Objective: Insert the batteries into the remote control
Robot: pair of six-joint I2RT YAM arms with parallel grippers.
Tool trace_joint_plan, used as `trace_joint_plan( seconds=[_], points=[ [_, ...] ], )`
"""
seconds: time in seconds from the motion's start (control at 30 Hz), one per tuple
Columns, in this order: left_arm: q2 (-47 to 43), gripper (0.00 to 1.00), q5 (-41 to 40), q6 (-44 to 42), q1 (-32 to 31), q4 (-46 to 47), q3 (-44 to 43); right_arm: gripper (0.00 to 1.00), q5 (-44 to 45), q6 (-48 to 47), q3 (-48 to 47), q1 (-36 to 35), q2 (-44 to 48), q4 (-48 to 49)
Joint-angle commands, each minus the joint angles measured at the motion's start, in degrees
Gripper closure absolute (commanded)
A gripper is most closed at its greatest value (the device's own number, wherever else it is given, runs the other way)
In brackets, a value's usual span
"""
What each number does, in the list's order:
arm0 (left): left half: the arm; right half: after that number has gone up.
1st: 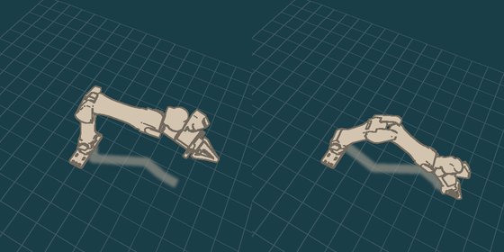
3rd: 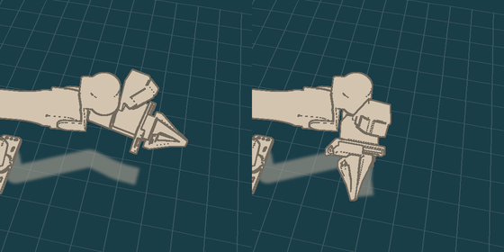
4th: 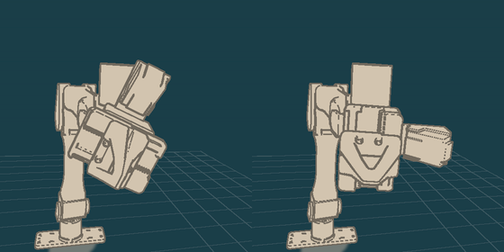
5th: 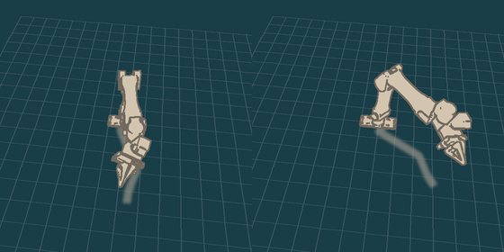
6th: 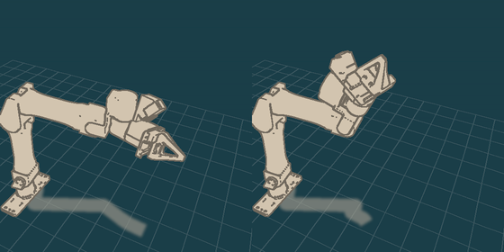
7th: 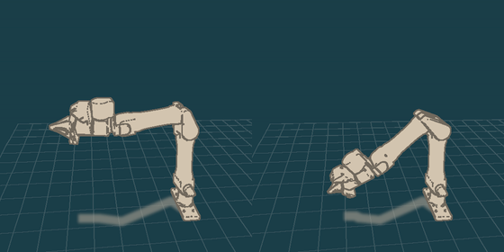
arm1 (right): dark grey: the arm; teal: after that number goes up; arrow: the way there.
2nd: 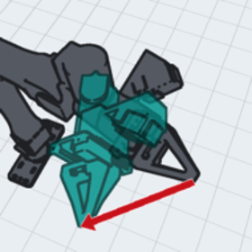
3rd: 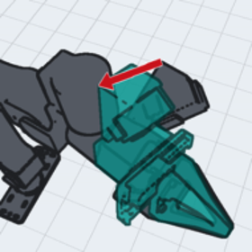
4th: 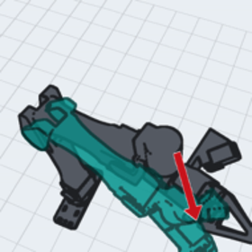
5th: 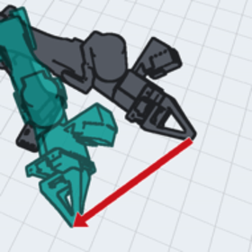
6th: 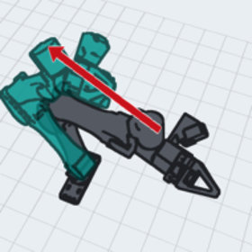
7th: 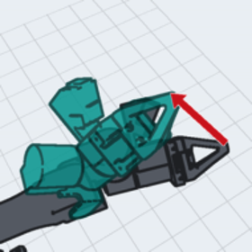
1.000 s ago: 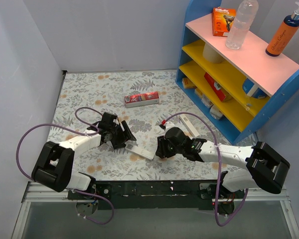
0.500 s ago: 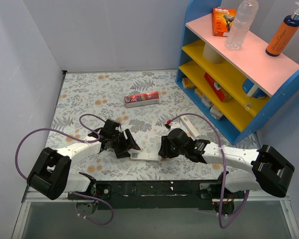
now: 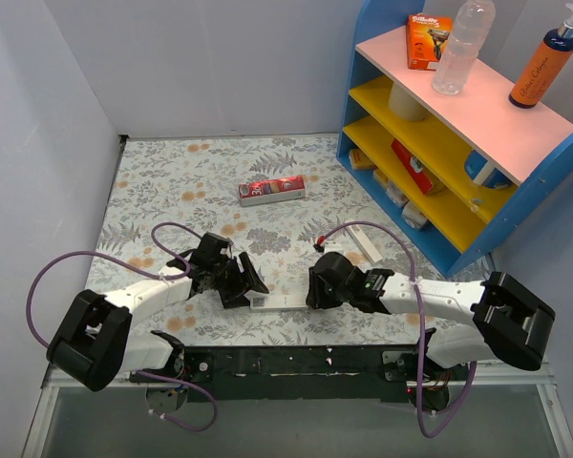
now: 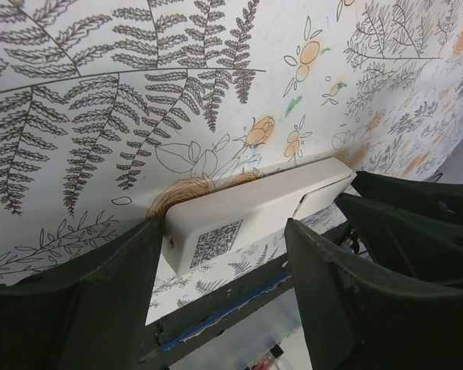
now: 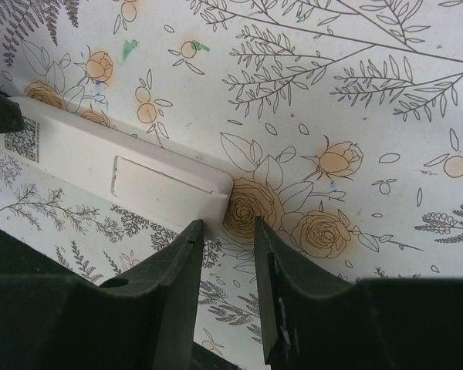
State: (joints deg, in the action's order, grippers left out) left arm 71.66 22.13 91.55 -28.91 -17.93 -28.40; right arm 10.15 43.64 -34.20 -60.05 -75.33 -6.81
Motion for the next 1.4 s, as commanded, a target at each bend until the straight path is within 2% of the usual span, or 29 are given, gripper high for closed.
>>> trace_joint_plan(
  seconds=[0.0, 0.5, 0.97, 1.07, 1.37],
  points=[
    [-1.3, 0.35, -0.4, -0.4, -0.4, -2.3, 1.3, 0.61, 2.5, 0.8, -2.5, -0.3, -0.5, -0.1],
    [-1.0, 0.36, -0.2, -0.9, -0.3, -2.0, 1.4, 0.64, -0.8, 0.0, -3.3, -0.5, -2.8, 1.0],
    [-1.0, 0.38, 0.4, -1.3, -0.4, -2.1, 1.4, 0.72, -2.2, -0.2, -4.6, -1.0, -8.2, -4.9],
    [-0.8, 0.43, 1.1, -1.5, -0.4, -1.9, 1.4, 0.75, -2.9, -0.3, -5.4, -1.4, -9.4, -5.7],
    [0.0, 0.62, 4.1, -1.4, -1.1, -1.0, 1.0, 0.74, -5.6, -2.2, -11.2, -2.2, -16.2, -8.8]
  ],
)
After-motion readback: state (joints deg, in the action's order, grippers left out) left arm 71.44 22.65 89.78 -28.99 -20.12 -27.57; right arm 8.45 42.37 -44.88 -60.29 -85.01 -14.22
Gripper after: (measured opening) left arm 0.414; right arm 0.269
